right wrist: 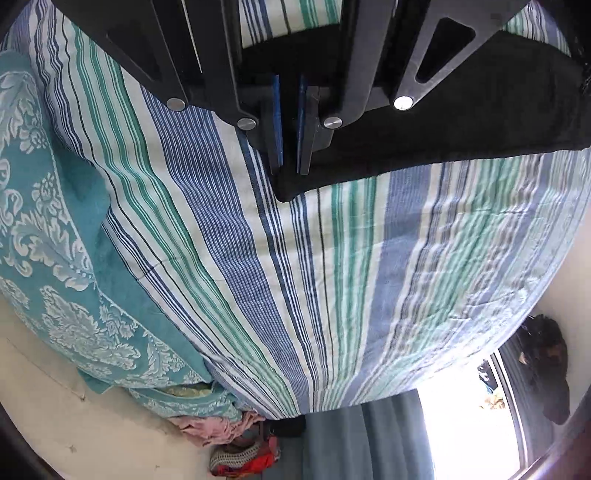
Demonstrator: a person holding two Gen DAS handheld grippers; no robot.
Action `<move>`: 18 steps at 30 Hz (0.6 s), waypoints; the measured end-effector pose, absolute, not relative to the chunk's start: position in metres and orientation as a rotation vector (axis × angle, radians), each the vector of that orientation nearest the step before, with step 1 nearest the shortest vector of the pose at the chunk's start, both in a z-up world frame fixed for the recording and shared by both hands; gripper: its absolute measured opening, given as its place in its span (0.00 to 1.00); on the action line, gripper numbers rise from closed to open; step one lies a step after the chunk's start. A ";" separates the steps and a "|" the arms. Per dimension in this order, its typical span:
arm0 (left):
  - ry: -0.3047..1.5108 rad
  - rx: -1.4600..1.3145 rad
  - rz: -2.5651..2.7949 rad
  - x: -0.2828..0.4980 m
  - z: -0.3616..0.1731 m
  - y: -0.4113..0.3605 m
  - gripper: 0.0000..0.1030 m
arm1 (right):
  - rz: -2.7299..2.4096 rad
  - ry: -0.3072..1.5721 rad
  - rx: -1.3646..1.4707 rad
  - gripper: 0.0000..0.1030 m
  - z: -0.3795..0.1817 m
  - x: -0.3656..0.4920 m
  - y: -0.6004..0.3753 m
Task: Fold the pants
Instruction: 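Grasp the trouser leg hem with the right gripper and lift it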
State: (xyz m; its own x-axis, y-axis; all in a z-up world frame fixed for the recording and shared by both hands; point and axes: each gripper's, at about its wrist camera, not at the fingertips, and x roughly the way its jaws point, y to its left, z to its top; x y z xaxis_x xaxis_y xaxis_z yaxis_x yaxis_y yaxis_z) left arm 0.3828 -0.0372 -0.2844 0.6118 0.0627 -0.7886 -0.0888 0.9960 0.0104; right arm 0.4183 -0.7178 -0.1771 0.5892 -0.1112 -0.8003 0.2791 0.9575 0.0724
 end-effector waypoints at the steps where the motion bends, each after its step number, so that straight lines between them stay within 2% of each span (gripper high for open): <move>1: 0.910 -0.029 0.089 0.383 -0.284 -0.037 0.99 | -0.217 0.882 0.208 0.05 -0.168 0.390 -0.712; 4: 0.914 -0.024 0.092 0.384 -0.284 -0.039 0.99 | -0.243 0.855 0.283 0.05 -0.169 0.306 -0.701; 9: 0.931 -0.008 0.105 0.386 -0.282 -0.041 0.99 | -0.471 1.041 0.363 0.04 -0.242 0.206 -0.707; 11: 0.950 -0.003 0.115 0.389 -0.280 -0.042 1.00 | -0.471 1.002 0.447 0.06 -0.243 0.186 -0.716; 12: 0.965 -0.007 0.117 0.390 -0.279 -0.042 1.00 | -0.496 1.003 0.424 0.18 -0.236 0.179 -0.716; 13: 0.985 -0.010 0.116 0.392 -0.277 -0.041 1.00 | -0.508 0.990 0.404 0.36 -0.226 0.173 -0.715; 14: 1.015 -0.013 0.110 0.393 -0.274 -0.040 0.99 | -0.490 0.955 0.417 0.43 -0.215 0.164 -0.713; 15: 1.048 -0.022 0.096 0.392 -0.270 -0.039 0.99 | -0.470 0.917 0.442 0.55 -0.204 0.155 -0.711; 16: 1.055 -0.046 0.086 0.387 -0.263 -0.037 0.99 | -0.451 0.890 0.467 0.60 -0.195 0.149 -0.708; 18: 1.000 -0.108 0.035 0.360 -0.246 -0.035 0.99 | -0.368 0.840 0.565 0.60 -0.184 0.147 -0.702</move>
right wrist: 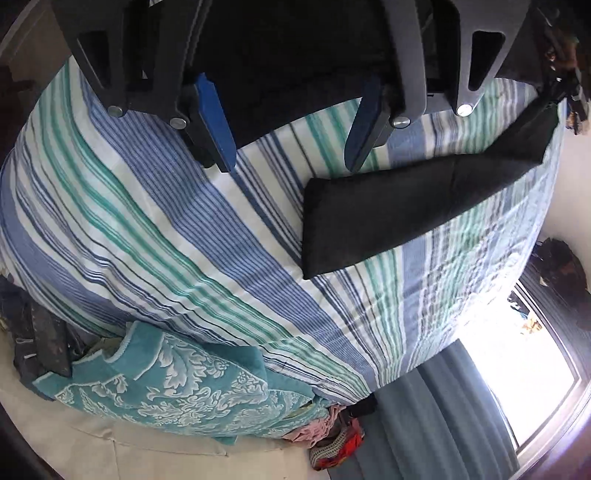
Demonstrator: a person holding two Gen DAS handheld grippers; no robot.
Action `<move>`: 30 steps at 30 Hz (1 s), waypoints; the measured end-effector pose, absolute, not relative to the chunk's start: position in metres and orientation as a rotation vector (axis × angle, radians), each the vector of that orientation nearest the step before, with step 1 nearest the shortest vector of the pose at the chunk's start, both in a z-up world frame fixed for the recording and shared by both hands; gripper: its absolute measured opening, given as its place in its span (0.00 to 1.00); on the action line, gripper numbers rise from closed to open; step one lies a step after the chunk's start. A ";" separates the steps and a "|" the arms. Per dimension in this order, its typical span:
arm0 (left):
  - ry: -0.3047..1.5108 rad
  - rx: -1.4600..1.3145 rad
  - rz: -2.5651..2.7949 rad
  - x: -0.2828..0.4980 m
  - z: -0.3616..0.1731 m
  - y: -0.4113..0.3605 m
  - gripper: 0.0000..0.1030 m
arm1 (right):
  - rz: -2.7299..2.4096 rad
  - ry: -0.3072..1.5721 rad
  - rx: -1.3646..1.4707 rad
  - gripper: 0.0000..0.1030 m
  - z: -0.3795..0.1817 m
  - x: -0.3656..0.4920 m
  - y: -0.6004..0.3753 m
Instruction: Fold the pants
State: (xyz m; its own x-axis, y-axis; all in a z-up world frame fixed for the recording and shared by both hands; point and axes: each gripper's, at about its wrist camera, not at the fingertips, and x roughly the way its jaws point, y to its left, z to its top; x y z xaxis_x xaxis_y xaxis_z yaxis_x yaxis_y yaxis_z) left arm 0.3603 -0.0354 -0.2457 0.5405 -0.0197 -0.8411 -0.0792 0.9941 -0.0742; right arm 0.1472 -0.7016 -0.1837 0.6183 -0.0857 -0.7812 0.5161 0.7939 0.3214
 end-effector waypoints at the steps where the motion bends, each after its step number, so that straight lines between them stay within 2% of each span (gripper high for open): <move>1: 0.978 -0.125 0.010 0.344 -0.239 -0.036 0.99 | -0.316 0.814 0.640 0.60 -0.182 0.147 -0.698; 6: 0.972 -0.130 -0.083 0.271 -0.221 -0.043 0.99 | -0.187 0.720 0.994 0.60 -0.211 0.185 -0.684; 9: 0.967 -0.139 -0.104 0.235 -0.210 -0.040 0.99 | -0.297 0.781 1.103 0.60 -0.248 0.217 -0.684; 13: 0.980 -0.171 -0.093 0.208 -0.202 -0.030 0.99 | -0.475 0.643 1.253 0.55 -0.271 0.222 -0.694; 14: 0.987 -0.170 -0.086 0.206 -0.203 -0.027 0.99 | -0.498 0.618 1.284 0.48 -0.272 0.223 -0.696; 15: 0.996 -0.164 -0.081 0.206 -0.205 -0.025 0.99 | -0.528 0.622 1.279 0.05 -0.270 0.223 -0.697; 18: 1.021 -0.162 -0.050 0.212 -0.208 -0.020 0.99 | -0.498 0.627 1.181 0.04 -0.243 0.226 -0.694; 21: 1.039 -0.209 -0.041 0.232 -0.208 -0.016 0.99 | -0.382 0.607 1.017 0.04 -0.190 0.221 -0.681; 26: 1.003 -0.274 -0.065 0.308 -0.193 -0.028 0.99 | -0.251 0.542 0.858 0.04 -0.119 0.189 -0.662; 30: 1.018 -0.351 -0.083 0.386 -0.192 -0.045 0.99 | -0.188 0.534 0.780 0.04 -0.094 0.174 -0.646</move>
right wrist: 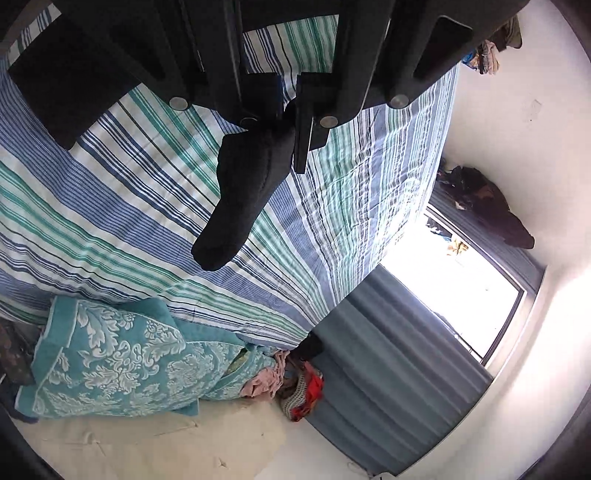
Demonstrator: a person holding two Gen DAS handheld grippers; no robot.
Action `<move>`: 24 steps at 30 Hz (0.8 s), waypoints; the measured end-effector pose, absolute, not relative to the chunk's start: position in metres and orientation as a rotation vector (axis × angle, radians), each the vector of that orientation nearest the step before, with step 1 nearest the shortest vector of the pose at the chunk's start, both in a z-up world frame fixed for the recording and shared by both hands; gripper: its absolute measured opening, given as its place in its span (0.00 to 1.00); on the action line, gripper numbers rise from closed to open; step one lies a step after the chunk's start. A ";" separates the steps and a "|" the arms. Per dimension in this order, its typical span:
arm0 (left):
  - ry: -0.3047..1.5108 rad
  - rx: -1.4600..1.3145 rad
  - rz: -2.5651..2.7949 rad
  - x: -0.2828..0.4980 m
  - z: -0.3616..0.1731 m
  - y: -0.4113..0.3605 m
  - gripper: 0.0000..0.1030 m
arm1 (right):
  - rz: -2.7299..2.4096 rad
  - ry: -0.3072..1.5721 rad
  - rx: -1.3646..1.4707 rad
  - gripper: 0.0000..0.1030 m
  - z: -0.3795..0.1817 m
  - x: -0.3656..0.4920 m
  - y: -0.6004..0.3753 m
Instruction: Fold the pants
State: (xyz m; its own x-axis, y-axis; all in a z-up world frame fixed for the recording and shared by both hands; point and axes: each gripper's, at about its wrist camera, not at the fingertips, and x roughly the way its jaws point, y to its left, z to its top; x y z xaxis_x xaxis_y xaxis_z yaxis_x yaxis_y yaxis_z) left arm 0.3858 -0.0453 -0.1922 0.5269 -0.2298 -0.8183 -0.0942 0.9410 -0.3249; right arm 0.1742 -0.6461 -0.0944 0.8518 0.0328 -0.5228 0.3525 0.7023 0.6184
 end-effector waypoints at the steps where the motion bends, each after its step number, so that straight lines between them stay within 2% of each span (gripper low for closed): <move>1: 1.039 -0.392 -0.095 0.403 -0.195 -0.048 0.99 | -0.173 0.534 0.778 0.04 -0.092 0.170 -0.643; 7: 1.133 -0.563 -0.080 0.474 -0.214 -0.061 0.99 | -0.114 0.508 0.760 0.04 -0.079 0.143 -0.630; 12: 1.175 -0.628 -0.017 0.490 -0.234 -0.067 0.97 | -0.072 0.484 0.760 0.04 -0.062 0.116 -0.620; 13: 1.181 -0.632 -0.013 0.491 -0.237 -0.067 0.88 | -0.063 0.477 0.752 0.04 -0.058 0.111 -0.617; 14: 1.195 -0.632 -0.014 0.496 -0.240 -0.067 0.72 | -0.051 0.472 0.745 0.04 -0.054 0.107 -0.615; 15: 1.209 -0.634 -0.024 0.498 -0.243 -0.067 0.62 | -0.042 0.466 0.740 0.04 -0.050 0.103 -0.613; 17: 1.223 -0.628 -0.028 0.498 -0.245 -0.066 0.18 | -0.025 0.450 0.745 0.04 -0.044 0.096 -0.612; 20: 1.173 -0.699 -0.051 0.480 -0.234 -0.050 0.09 | -0.035 0.460 0.728 0.04 -0.045 0.094 -0.614; 24: 1.062 -0.688 -0.151 0.437 -0.185 -0.036 0.08 | -0.099 0.517 0.762 0.04 -0.078 0.105 -0.639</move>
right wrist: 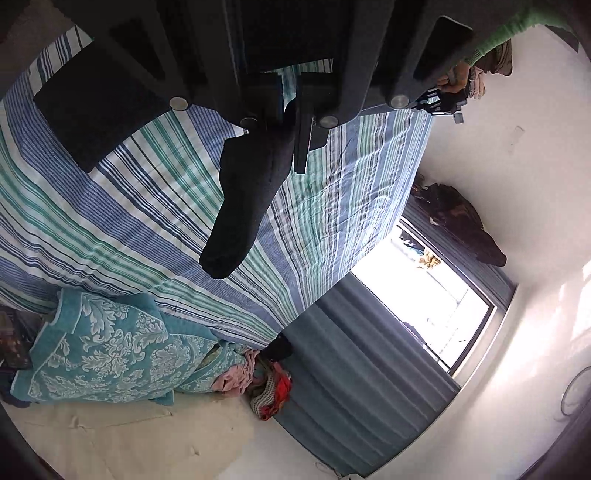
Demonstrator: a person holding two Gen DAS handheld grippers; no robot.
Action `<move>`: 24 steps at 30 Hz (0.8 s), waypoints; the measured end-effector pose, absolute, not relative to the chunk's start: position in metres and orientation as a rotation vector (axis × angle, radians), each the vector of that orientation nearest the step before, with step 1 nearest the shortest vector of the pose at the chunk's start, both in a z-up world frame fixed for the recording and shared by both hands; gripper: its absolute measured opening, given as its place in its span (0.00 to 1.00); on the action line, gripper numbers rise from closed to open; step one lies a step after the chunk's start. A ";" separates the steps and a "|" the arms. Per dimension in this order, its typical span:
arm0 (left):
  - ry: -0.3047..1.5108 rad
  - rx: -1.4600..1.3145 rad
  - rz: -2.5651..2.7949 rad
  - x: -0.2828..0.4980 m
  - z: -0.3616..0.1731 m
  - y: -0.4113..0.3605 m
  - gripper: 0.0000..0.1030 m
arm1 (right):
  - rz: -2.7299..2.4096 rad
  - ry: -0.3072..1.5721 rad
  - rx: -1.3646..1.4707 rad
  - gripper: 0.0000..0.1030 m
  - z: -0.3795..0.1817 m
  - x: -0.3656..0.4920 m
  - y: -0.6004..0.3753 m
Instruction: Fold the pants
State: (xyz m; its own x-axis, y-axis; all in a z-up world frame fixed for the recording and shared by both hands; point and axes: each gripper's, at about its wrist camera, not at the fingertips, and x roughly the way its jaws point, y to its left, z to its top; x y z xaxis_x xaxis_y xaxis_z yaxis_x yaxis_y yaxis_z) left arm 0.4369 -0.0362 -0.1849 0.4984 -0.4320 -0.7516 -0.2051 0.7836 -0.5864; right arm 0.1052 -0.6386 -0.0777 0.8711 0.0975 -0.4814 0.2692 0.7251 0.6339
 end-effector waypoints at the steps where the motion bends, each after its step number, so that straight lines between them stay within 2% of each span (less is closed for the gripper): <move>1: 1.026 -0.672 -0.177 0.420 -0.169 -0.032 0.08 | -0.116 0.526 0.773 0.04 -0.085 0.107 -0.645; 5: 0.961 -0.627 -0.234 0.329 -0.138 -0.017 0.08 | -0.140 0.538 0.835 0.04 -0.094 0.096 -0.663; 11: 1.020 -0.716 -0.187 0.230 -0.182 0.011 0.07 | -0.276 0.628 0.907 0.04 -0.135 0.064 -0.694; 17: 1.035 -0.702 -0.179 0.210 -0.199 0.014 0.06 | -0.356 0.810 0.877 0.04 -0.185 0.059 -0.703; 22: 1.037 -0.695 -0.196 0.212 -0.207 0.015 0.07 | -0.386 0.795 0.890 0.04 -0.193 0.046 -0.699; 24: 1.031 -0.677 -0.193 0.217 -0.211 0.016 0.19 | -0.383 0.771 0.883 0.04 -0.187 0.044 -0.695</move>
State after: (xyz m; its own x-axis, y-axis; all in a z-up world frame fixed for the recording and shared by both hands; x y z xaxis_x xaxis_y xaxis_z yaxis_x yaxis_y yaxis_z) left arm 0.2173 0.0156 -0.2114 0.5175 -0.4523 -0.7263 -0.1593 0.7831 -0.6012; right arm 0.0438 -0.6955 -0.1872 0.6738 0.0065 -0.7389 0.5926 0.5926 0.5455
